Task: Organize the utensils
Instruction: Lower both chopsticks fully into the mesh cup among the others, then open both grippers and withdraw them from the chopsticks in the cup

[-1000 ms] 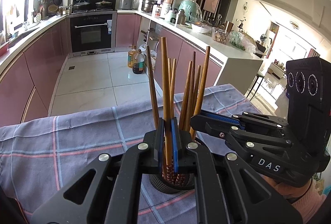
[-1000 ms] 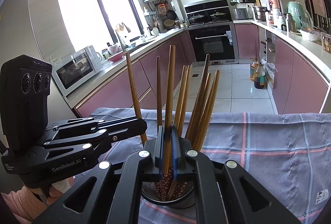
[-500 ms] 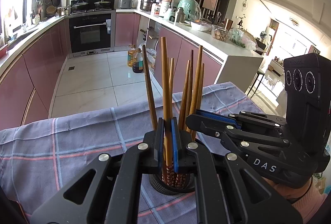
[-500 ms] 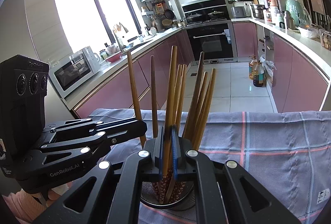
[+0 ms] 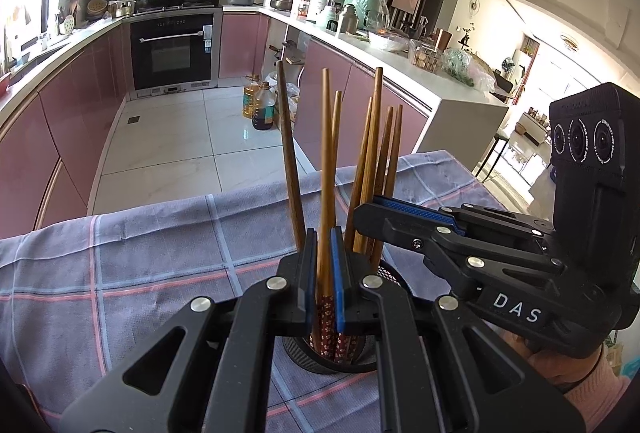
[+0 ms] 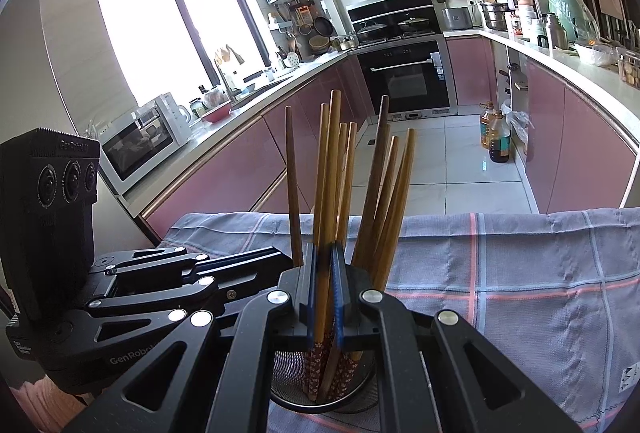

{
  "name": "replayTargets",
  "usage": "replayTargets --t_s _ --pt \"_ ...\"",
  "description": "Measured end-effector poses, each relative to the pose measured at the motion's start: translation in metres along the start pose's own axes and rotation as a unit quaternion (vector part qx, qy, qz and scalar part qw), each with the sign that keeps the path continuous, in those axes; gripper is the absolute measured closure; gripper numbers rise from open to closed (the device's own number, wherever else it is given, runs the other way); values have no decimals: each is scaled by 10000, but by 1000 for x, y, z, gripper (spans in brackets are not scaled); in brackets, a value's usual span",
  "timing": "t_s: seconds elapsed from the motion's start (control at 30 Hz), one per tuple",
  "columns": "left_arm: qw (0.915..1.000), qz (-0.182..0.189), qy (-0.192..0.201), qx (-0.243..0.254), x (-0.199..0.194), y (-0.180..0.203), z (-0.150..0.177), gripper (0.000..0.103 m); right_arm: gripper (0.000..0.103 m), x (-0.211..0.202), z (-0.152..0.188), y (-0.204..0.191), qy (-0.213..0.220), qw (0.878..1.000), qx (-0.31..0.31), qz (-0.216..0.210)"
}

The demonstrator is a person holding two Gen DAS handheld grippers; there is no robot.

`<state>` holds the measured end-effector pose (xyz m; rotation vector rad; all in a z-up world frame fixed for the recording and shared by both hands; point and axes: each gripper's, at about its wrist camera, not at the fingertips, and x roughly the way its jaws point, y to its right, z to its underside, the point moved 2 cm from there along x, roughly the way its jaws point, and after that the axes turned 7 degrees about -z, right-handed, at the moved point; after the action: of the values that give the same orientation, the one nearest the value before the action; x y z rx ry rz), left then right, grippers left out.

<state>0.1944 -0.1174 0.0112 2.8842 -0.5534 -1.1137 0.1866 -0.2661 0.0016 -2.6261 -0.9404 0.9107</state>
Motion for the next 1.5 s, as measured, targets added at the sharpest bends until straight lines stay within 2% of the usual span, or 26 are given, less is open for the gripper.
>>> replayTargets --t_s 0.43,0.5,0.57,0.6,0.67,0.73,0.8,0.93,1.0,1.1,1.17,1.23,1.27,1.5 --pt "9999 10 -15 -164 1 -10 17 94 92 -1 7 -3 13 10000 2 20" --pt "9998 -45 53 -165 -3 -11 22 87 86 -5 10 -6 44 10000 -33 25" --pt "9996 -151 151 -172 -9 -13 26 73 77 -10 14 -10 97 9999 -88 23" --pt "9994 -200 214 -167 -12 -14 29 70 75 -13 16 -12 124 9998 -125 46" --pt "9988 -315 342 -177 -20 -16 34 63 63 -20 20 -16 192 9996 -184 91" --pt "9976 -456 459 -227 -29 -20 41 52 55 -27 26 -18 267 9993 -215 132" --pt "9961 -593 587 -270 -39 -25 49 48 51 -31 31 -21 304 9990 -251 220" --pt "9919 -898 849 -300 -57 -30 64 21 39 -39 43 -27 389 9979 -354 366" --pt "9895 -1042 975 -232 -65 -29 72 20 31 -43 48 -29 447 9972 -408 430" --pt "9875 -1123 1082 -236 -74 -27 82 11 24 -47 54 -35 516 9959 -517 535" --pt "9846 -1229 1220 -247 -82 -26 86 6 16 -51 58 -39 575 9944 -604 647" --pt "9814 -1309 1380 -252 -90 -24 91 6 13 -52 60 -45 617 9931 -697 713" --pt "9805 -1331 1423 -247 -95 -24 95 6 8 -54 64 -48 660 9919 -769 771" --pt "9732 -1540 1663 -389 -116 -25 105 6 6 -61 80 -61 848 9886 -906 854"
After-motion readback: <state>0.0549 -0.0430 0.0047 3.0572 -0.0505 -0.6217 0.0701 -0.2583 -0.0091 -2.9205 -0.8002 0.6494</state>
